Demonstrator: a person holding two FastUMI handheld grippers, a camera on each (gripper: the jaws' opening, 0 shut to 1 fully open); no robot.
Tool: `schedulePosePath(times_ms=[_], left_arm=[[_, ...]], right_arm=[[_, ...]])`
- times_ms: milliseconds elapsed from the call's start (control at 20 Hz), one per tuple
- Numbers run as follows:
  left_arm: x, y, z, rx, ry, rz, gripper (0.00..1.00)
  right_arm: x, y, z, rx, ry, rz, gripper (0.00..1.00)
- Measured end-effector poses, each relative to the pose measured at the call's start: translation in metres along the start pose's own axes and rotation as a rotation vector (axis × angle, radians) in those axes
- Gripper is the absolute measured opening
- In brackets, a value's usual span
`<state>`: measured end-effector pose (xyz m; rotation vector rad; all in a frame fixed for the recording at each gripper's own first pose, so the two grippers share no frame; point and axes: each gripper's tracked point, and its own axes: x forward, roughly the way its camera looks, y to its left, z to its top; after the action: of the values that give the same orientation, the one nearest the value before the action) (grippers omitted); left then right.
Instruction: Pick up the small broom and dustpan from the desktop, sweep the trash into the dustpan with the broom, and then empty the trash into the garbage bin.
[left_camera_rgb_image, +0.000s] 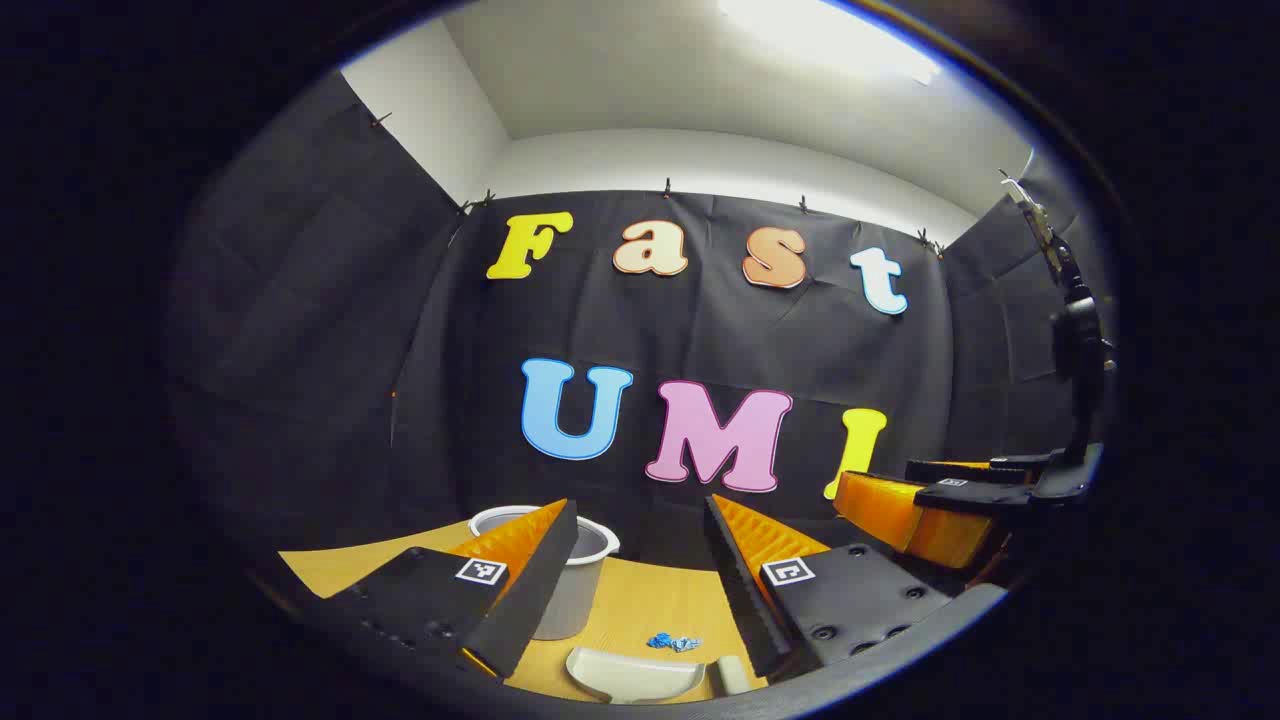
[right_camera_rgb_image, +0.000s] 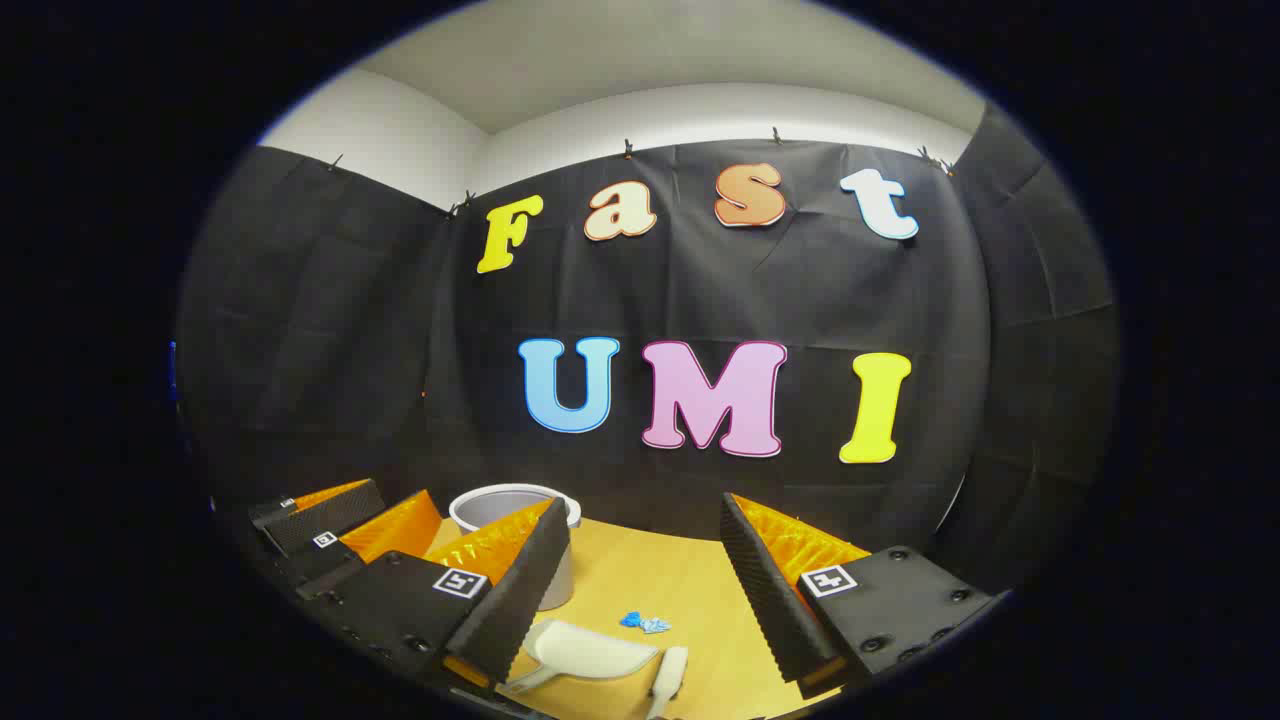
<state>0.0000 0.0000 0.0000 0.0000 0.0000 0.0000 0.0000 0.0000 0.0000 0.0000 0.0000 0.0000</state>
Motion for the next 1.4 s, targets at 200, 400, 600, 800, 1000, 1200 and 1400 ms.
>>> schedulePosePath(times_ms=[200,400,600,800,1000,1200,1400], left_arm=[[0.001,-0.005,-0.001,0.034,0.001,-0.019,0.75],[0.001,-0.009,-0.006,0.037,0.009,-0.046,0.75],[0.008,-0.016,-0.006,0.035,0.016,-0.067,0.75],[0.008,-0.026,-0.002,0.043,0.003,-0.092,0.75],[0.002,-0.022,0.001,0.040,-0.002,-0.090,0.75],[-0.004,-0.013,0.007,0.041,-0.010,-0.080,0.75],[-0.009,-0.006,0.009,0.049,-0.019,-0.081,0.75]], right_arm=[[-0.001,-0.053,-0.028,-0.060,0.047,-0.115,0.97],[-0.021,-0.109,-0.053,-0.151,0.104,-0.229,0.98],[-0.039,-0.109,-0.052,-0.182,0.106,-0.250,0.97],[-0.034,-0.058,-0.032,-0.092,0.078,-0.165,0.99],[-0.027,-0.036,-0.021,-0.064,0.054,-0.117,0.98],[-0.023,-0.026,-0.028,-0.057,0.071,-0.099,0.98],[-0.021,-0.014,-0.028,-0.058,0.064,-0.090,0.98]])
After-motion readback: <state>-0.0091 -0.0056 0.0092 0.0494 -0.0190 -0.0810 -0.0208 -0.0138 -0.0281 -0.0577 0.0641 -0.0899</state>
